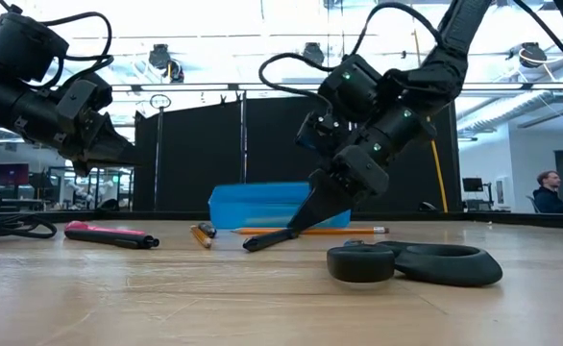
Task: Pick & place school supplies into a supply box
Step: Put the top orange pencil into the blue supply box
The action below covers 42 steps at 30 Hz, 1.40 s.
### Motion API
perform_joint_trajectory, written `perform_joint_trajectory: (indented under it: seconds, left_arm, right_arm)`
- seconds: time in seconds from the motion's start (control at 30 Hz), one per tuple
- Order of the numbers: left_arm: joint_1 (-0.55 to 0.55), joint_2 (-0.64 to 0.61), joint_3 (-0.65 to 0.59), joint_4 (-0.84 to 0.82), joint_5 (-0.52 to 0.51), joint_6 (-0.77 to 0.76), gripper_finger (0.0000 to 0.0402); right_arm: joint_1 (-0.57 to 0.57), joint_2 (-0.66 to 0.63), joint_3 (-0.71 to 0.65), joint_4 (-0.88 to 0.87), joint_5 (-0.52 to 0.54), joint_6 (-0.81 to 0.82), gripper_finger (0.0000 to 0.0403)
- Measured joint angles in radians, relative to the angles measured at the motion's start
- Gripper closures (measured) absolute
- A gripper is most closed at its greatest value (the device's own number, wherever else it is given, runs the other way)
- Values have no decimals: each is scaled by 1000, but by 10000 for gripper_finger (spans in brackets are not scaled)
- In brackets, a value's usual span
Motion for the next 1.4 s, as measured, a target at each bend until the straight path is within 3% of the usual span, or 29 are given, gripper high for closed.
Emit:
perform_joint_trajectory:
  seconds: [1.13, 1.27, 1.4]
  left_arm:
    - [0, 0, 0, -8, -18, -3, 371]
    - [0, 0, 0, -10, -18, -6, 371]
    - [0, 0, 0, -18, -18, -8, 371]
  right_arm:
    - [36, -82, -3, 9, -62, 7, 403]
    - [63, -83, -55, 86, -30, 24, 403]
    - [76, -83, -166, 294, 1, 76, 396]
